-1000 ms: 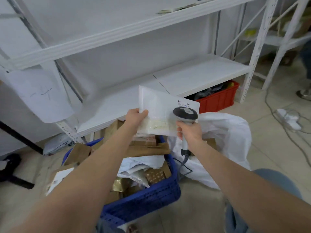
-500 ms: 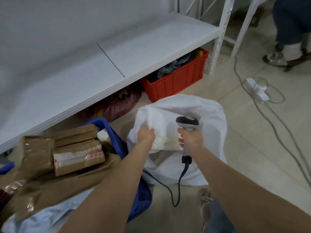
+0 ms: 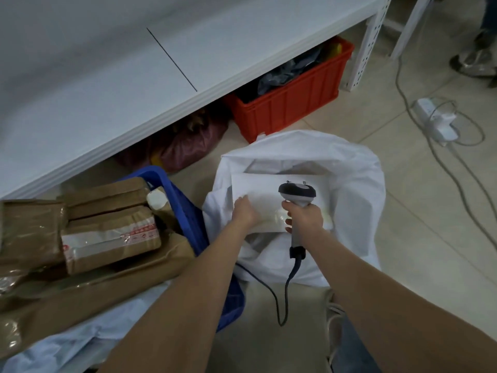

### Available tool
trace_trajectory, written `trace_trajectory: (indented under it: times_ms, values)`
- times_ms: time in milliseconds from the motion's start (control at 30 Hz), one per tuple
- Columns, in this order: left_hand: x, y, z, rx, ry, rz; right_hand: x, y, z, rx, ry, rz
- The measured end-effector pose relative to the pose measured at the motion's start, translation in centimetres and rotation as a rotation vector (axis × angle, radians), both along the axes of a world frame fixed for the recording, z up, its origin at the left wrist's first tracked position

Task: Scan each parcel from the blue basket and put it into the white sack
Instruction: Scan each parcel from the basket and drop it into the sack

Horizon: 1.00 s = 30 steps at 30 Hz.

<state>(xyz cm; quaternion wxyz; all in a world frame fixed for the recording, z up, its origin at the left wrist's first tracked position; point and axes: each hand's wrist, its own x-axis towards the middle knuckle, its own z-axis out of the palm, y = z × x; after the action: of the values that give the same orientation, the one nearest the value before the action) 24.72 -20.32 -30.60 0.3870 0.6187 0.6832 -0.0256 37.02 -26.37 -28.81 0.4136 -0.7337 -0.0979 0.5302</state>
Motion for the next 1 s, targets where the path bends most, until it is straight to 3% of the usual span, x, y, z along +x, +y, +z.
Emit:
trace_trajectory:
  times_ms: [200,433,700,1000]
  values:
    - [-2.5,-1.6,4.2,0.078,0.037,-0.042,-1.8,-1.5,3.4,0.052,0.06,-0.036]
    - [-8.9,-6.2,14.8,0.347,0.262,-0.2,-6.6,-4.8,11.4,0.155,0.071,0.09]
    - [-19.6,-13.6,22.7,0.5,0.371,-0.062,-15.8,-10.0,18.9,0.269,0.056,0.296]
    - [-31.1,-16.5,24.8,0.451,0.346,0.223,-25.3,-9.3,21.8,0.307,0.037,0.466]
